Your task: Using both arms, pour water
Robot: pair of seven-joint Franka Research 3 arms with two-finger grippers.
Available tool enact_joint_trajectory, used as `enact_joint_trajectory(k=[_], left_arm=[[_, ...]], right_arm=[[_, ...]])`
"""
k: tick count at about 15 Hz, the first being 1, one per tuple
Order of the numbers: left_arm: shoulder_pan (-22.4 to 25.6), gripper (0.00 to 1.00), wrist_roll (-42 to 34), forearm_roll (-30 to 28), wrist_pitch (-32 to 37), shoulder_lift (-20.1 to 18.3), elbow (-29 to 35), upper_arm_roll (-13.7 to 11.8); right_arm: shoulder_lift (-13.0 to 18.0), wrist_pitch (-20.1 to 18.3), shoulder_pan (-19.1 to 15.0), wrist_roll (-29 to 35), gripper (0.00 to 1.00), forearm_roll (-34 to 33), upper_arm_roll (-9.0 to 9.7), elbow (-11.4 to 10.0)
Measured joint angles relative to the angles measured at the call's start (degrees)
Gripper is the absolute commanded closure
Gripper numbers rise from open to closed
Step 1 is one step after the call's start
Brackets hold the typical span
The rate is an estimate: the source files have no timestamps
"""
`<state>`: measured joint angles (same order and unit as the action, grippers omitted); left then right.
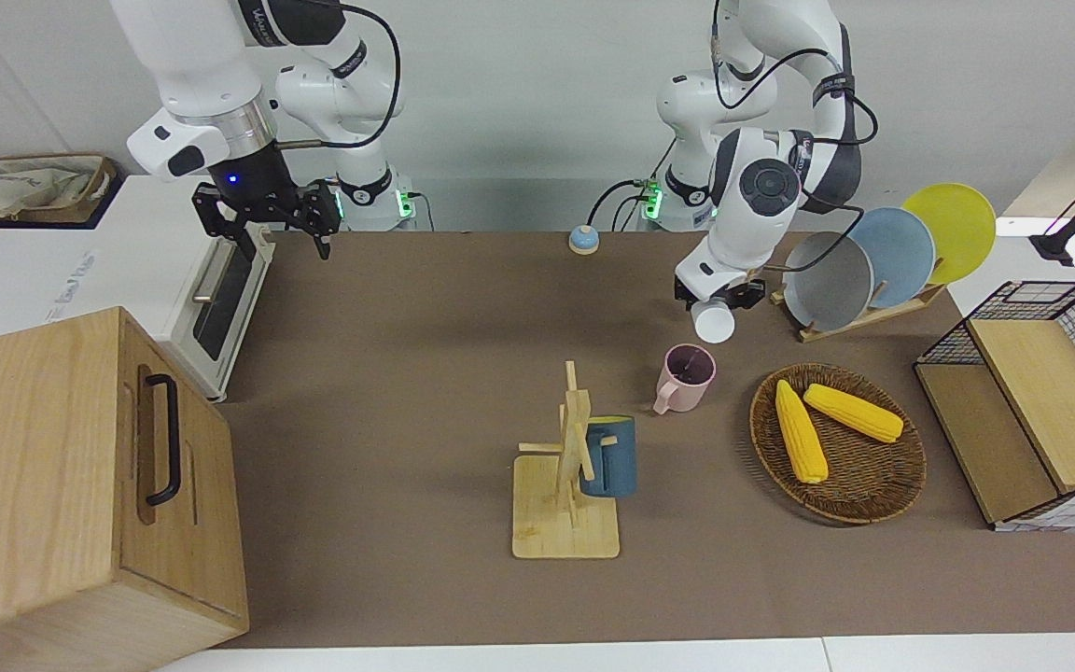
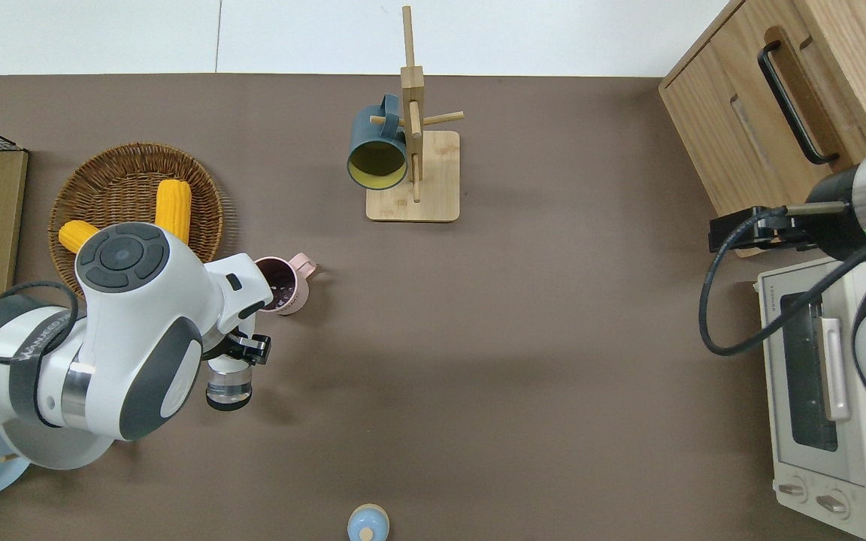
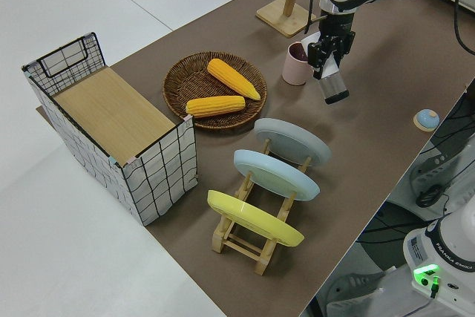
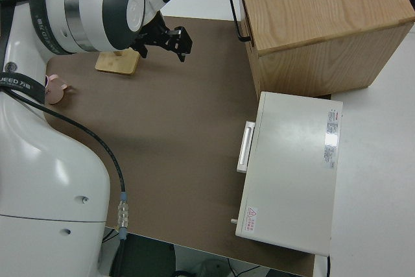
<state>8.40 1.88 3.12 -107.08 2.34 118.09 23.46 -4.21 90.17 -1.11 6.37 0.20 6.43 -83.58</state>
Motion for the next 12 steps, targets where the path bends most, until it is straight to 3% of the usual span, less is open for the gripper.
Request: enact_joint_trajectory(k=[12], left_arm=[[-0.04,1.00,0.48,0.00,0.05,0.00,-0.34,0.07]], right_arm=[[0.00,0.00,0.00,0.00,0.013,0.00,0.00,0.00]])
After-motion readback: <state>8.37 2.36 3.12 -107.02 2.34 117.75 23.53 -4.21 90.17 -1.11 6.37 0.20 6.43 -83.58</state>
